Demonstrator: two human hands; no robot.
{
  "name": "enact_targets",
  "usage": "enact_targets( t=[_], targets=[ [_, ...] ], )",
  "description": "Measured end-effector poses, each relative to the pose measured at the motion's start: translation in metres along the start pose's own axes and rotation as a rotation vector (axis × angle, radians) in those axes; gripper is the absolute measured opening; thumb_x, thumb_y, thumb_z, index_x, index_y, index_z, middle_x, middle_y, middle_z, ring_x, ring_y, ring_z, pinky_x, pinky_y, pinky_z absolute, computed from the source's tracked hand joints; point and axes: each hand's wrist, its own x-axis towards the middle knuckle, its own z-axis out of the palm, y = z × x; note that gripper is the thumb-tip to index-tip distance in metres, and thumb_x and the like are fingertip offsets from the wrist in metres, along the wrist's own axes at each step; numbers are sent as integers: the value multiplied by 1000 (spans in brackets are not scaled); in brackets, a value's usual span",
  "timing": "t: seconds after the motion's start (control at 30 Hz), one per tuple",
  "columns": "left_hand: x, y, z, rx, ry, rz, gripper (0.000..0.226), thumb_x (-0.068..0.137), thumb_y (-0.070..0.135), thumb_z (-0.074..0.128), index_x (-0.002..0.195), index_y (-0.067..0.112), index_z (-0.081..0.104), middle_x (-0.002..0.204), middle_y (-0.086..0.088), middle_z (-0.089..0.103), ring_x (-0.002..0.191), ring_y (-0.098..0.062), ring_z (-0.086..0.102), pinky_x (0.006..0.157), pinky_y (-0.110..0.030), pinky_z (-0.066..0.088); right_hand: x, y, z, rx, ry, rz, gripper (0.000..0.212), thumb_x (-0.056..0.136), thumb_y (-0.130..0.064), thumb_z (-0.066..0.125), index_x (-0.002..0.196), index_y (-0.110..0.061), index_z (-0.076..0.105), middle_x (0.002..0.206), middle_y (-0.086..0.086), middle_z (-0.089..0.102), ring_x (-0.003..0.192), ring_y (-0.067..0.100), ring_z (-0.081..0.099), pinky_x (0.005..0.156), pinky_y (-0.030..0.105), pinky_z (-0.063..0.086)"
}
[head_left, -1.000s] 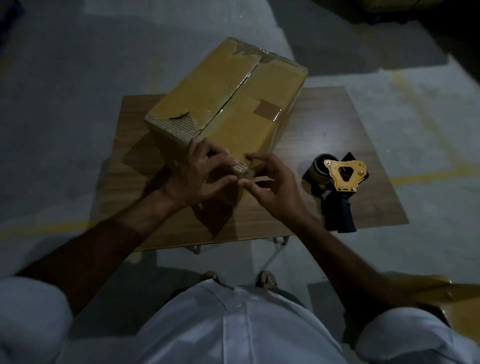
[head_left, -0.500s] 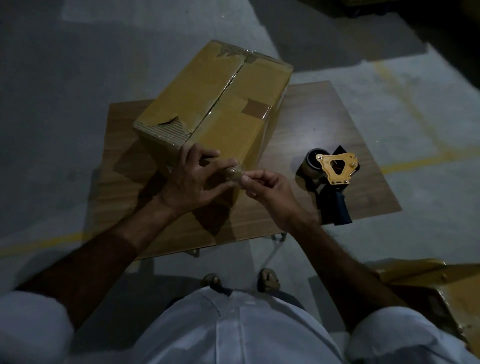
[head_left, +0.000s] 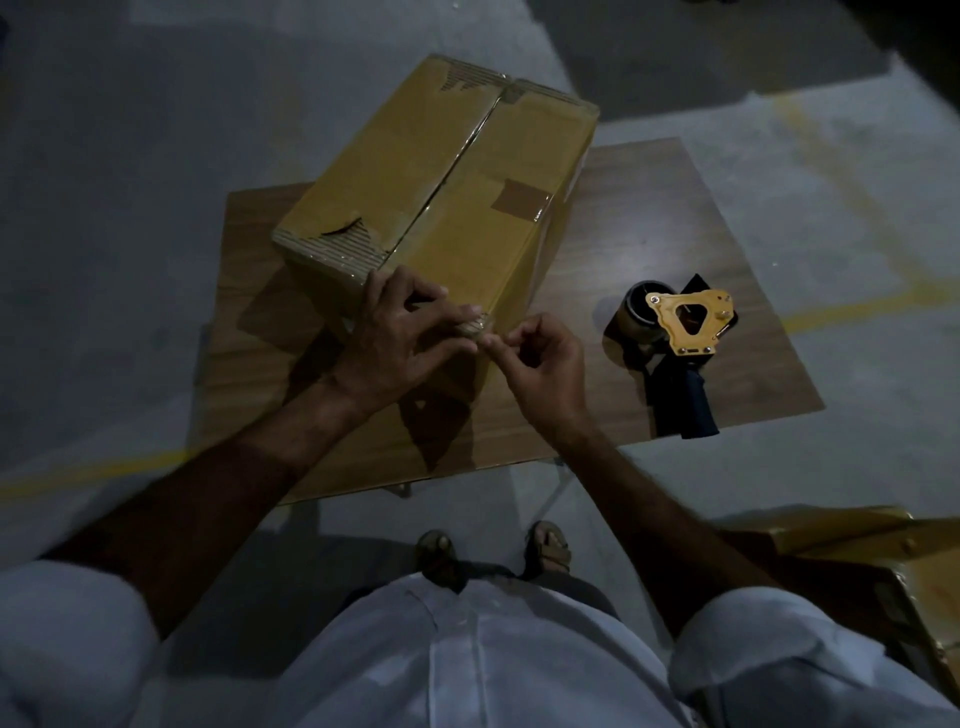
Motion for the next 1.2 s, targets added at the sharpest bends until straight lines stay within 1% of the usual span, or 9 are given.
enact_targets(
  t=[0.2,0.3,0.4,0.53,0.63,0.73,0.83,1.03,1.2],
  targets=[
    [9,-13,3,34,2,135,44,84,51,77,119,27,74,107,-11,56,96,-26,45,85,-32,32,-5,15,7,-387,129,-429,10,89,-10,80,98,-9,77,95,2,65,84,11,63,72,26,56],
    [14,-22,2,41,-38,205,43,83,47,81,120,26,74,104,-7,54,92,-25,44,83,-27,30,-13,26,4,-509,42,-316,14,89,-1,76,102,-7,78,100,5,72,88,15,68,76,38,61],
    [23,-31,-1,36,-73,296,43,86,49,78,122,28,69,105,-1,48,94,-18,41,84,-26,29,-31,26,8,-516,5,-301,22,91,-1,70,109,-11,79,105,2,74,94,14,69,80,38,60],
    [26,-33,-1,90,-39,385,43,91,51,73,123,25,64,105,-2,45,91,-25,45,83,-29,33,-34,15,6,-469,181,-174,9,85,-7,70,92,-12,72,87,-1,69,81,16,66,71,45,58],
    [14,-28,5,152,48,329,44,90,49,77,122,22,65,105,-7,50,91,-28,47,80,-37,40,-27,5,-7,-414,313,-278,11,85,-3,70,94,-7,68,91,4,64,83,20,64,70,46,57],
    [0,-12,19,196,152,234,46,86,47,74,122,22,60,113,-5,45,98,-28,43,85,-40,36,-17,-2,-2,-460,164,-467,24,94,-11,70,117,-6,72,115,6,66,103,19,66,83,37,59],
    [-11,-2,34,222,222,150,51,83,47,69,126,23,54,122,-7,41,105,-27,41,87,-37,34,-10,6,8,-504,77,-532,25,96,-9,71,121,-2,72,121,9,67,107,20,68,83,37,60],
    [-21,-15,47,214,237,159,60,91,49,68,141,21,49,139,-10,36,124,-30,40,103,-35,33,-15,16,16,-384,154,-422,20,94,-8,72,113,-2,73,110,9,71,101,16,70,78,36,64],
    [-31,-20,37,207,55,153,89,82,56,78,153,21,36,152,-10,27,136,-35,31,120,-32,21,-28,22,3,-482,110,-272,12,88,-1,75,100,-4,76,100,3,69,88,11,68,72,37,62]
  ],
)
